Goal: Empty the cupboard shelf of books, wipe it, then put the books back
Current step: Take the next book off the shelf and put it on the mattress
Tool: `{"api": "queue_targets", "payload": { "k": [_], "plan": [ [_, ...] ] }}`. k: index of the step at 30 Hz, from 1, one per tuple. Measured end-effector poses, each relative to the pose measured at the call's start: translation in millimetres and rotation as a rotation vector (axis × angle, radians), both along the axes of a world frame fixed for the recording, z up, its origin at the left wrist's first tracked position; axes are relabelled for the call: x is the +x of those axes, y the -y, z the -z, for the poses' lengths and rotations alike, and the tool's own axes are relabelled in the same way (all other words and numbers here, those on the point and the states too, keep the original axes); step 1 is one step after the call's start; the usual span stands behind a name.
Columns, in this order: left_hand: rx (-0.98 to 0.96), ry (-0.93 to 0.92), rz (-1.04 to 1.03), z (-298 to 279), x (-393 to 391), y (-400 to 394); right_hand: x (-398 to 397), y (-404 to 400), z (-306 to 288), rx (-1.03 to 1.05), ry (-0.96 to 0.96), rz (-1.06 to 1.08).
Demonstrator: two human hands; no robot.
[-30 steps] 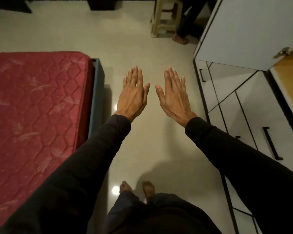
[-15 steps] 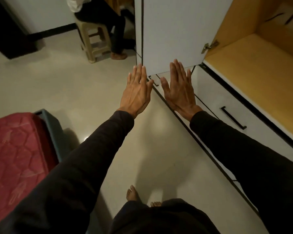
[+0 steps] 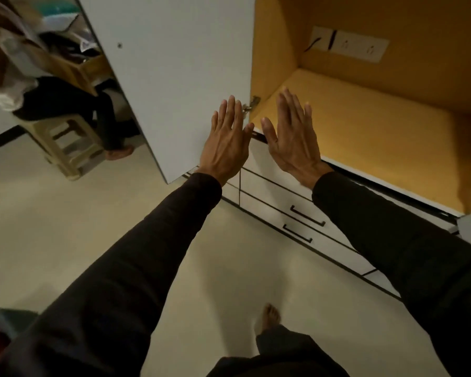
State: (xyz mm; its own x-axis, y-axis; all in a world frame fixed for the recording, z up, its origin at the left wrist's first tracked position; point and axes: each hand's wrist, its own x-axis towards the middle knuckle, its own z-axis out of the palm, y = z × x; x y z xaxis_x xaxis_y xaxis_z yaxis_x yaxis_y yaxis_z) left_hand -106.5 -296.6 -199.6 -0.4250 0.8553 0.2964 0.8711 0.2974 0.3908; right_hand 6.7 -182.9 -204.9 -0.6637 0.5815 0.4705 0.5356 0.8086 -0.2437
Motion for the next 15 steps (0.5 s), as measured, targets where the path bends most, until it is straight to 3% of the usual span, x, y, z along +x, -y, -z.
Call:
{"api": "queue_targets", "payload": {
  "k": [15],
  "plan": [
    [0.169, -0.137, 0.179, -63, 8, -230, 32, -208, -70, 0.142, -0.069, 0.12]
  ]
}}
